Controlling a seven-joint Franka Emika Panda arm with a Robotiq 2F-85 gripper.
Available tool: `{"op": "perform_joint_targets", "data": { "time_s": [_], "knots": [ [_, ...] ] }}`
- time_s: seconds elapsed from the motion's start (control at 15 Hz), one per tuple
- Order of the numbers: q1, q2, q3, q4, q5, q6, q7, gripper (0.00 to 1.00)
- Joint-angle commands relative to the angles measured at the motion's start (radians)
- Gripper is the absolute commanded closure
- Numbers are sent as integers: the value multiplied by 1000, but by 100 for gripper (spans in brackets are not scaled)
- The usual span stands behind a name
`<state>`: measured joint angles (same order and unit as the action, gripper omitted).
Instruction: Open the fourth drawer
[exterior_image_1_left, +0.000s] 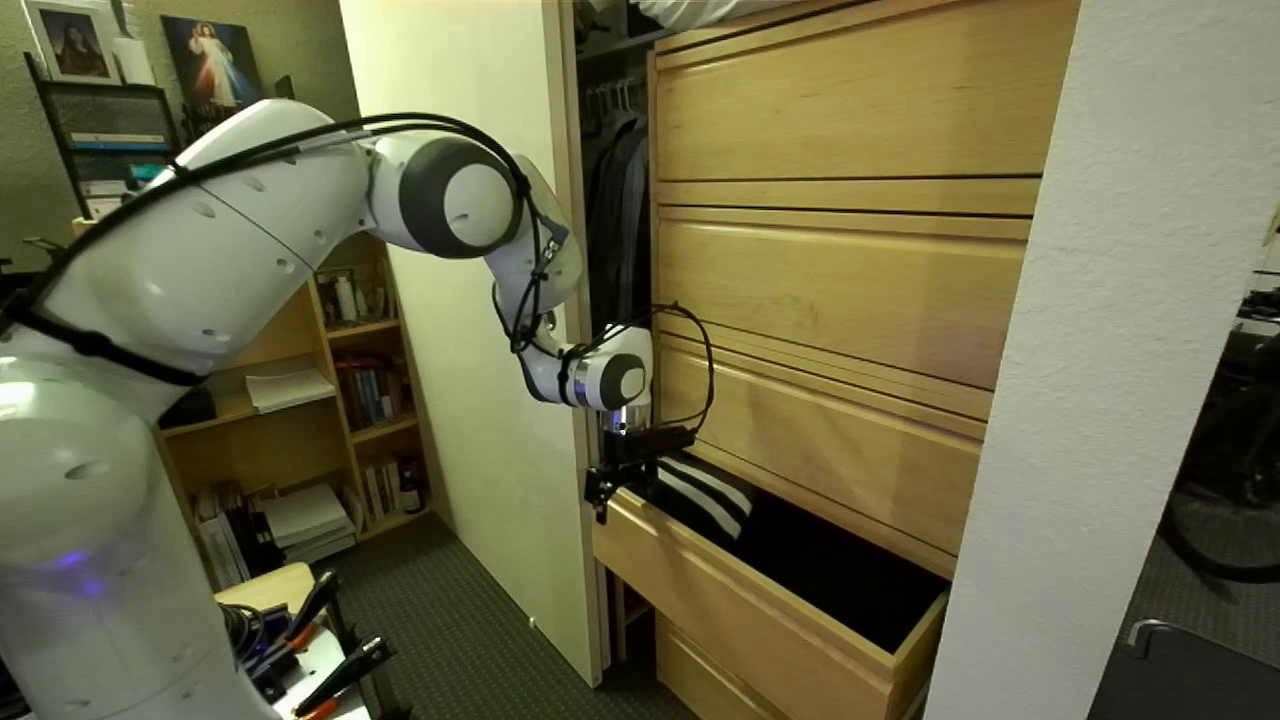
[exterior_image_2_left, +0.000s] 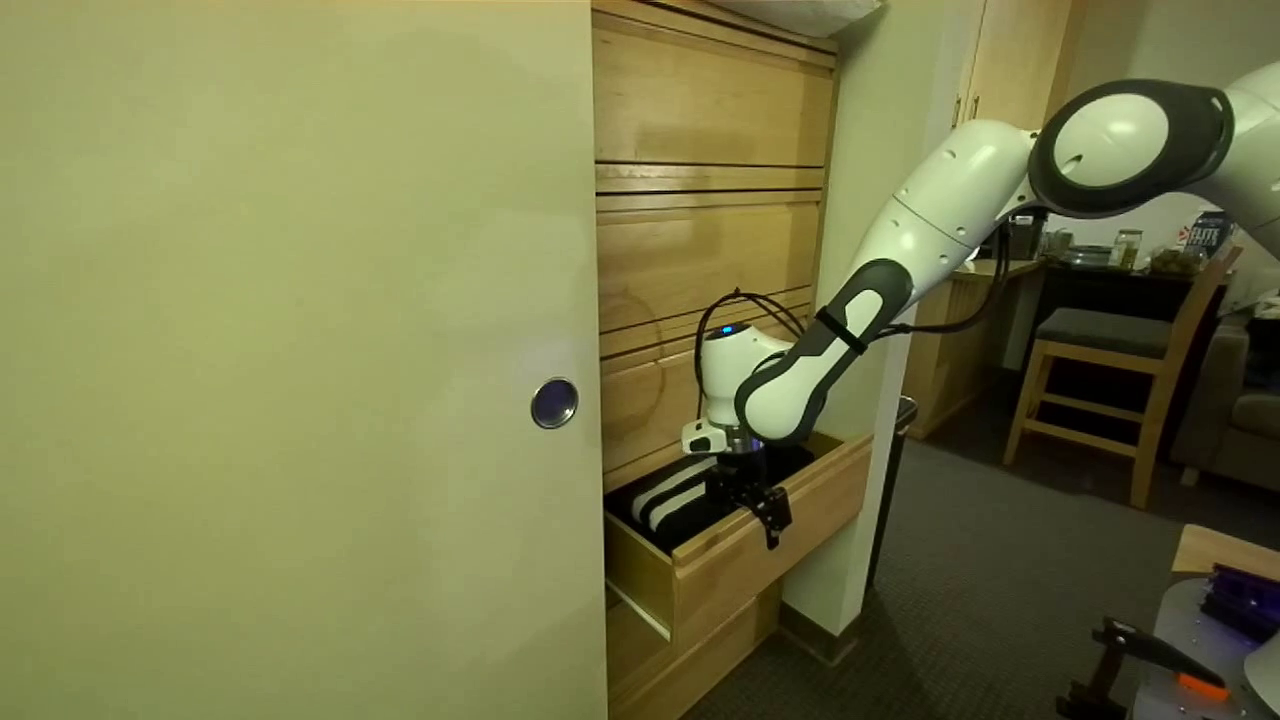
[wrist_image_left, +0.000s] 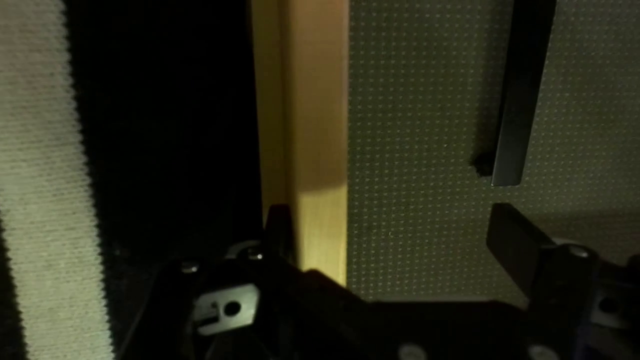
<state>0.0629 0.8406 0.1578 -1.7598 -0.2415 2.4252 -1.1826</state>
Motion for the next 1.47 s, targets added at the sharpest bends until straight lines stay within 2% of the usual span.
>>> {"op": "perform_joint_targets", "data": {
  "time_s": [0.0, 0.27, 0.6, 1.4],
  "knots": [
    [-5, -20, 38, -68, 11, -30, -12, 0],
    [3, -25, 62, -104, 11, -53, -12, 0],
    [20, -54, 41, -161, -13, -91, 12, 0],
    [15, -92, 39, -264, -11, -83, 13, 0]
  ]
}}
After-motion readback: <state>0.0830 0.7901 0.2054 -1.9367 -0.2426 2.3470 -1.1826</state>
